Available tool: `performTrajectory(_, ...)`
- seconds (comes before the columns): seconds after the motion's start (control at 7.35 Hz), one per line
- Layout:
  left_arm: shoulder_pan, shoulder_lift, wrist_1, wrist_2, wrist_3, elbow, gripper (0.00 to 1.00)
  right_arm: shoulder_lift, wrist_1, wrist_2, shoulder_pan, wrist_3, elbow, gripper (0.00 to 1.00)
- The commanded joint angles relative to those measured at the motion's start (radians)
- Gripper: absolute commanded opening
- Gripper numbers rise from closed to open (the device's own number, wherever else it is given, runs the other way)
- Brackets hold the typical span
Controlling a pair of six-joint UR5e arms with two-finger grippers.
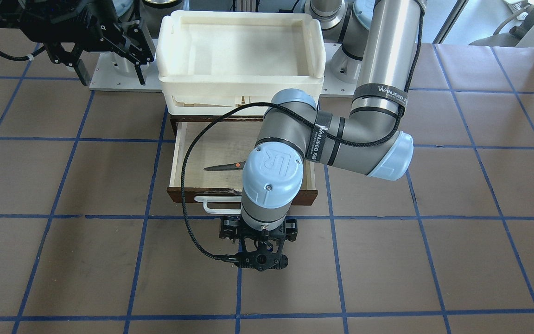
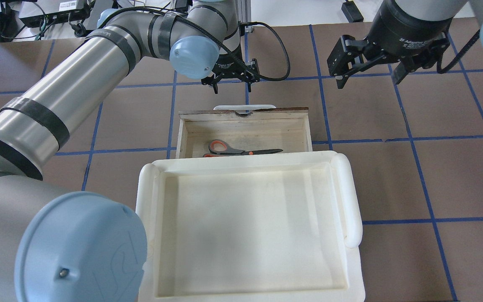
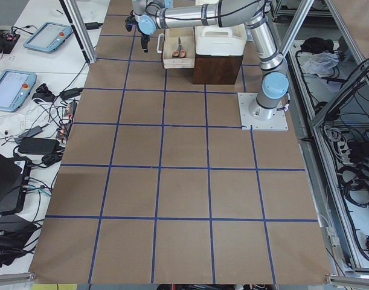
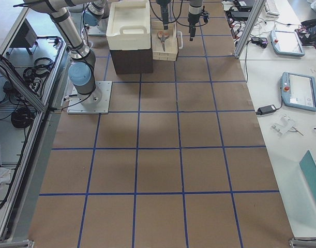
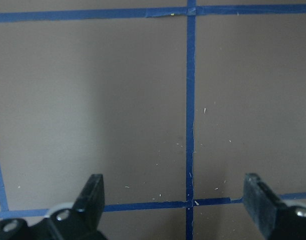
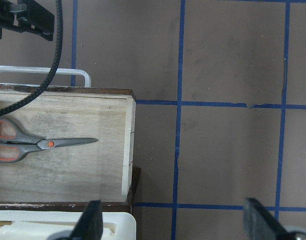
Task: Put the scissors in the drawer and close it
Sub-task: 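Move the left gripper over the white drawer handle, then push the drawer closed with the left gripper toward the tray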
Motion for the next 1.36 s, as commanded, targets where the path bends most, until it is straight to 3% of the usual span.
performTrajectory(0.0, -0.003, 0.0, -0.063, 0.002, -0.001, -0.004, 1.0, 0.001, 0.002, 0.002, -0.001, 0.0, 0.0, 1.0)
performTrajectory(1.22, 0.003, 0.037, -0.233, -0.067, -0.001, -0.004, 1.0, 0.001, -0.011, 0.014, 0.001, 0.01, 0.017, 1.0)
